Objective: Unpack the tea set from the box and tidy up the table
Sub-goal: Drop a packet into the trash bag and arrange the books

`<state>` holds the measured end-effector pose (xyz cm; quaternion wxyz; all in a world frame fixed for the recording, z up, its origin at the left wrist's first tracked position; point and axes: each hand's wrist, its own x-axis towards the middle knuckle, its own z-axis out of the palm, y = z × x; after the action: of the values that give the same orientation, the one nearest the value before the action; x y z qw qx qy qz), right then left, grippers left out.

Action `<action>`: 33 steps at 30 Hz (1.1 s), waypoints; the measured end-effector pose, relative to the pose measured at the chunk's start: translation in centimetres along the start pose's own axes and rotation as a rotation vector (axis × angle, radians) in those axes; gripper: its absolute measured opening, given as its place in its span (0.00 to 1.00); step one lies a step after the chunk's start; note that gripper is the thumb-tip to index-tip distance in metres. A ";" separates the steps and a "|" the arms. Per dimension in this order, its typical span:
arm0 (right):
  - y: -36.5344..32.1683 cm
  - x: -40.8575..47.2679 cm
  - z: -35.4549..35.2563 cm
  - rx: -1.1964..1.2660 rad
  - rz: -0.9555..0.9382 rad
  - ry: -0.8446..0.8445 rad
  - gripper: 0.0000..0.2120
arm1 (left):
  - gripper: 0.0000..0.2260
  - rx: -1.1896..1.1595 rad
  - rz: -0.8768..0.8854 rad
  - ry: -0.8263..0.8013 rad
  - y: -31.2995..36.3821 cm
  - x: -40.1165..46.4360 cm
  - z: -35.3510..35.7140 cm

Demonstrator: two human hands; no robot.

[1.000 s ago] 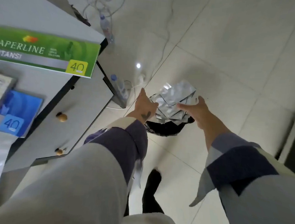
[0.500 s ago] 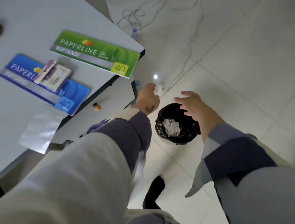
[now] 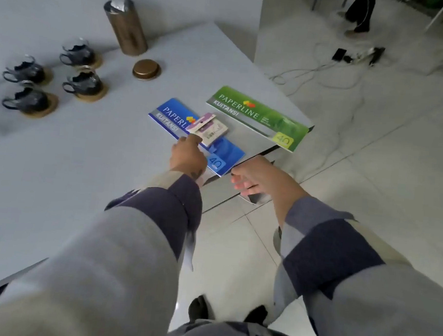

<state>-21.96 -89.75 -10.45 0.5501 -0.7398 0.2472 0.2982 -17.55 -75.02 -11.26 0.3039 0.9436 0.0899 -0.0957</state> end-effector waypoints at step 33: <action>12.7 -0.2 -9.3 0.410 0.080 0.701 0.16 | 0.24 0.386 0.546 -0.195 9.3 0.6 8.6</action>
<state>-29.37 -102.14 -16.76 0.5567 -0.6614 0.5026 -0.0064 -15.97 -87.50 -13.09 0.1416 0.9593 -0.2151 -0.1160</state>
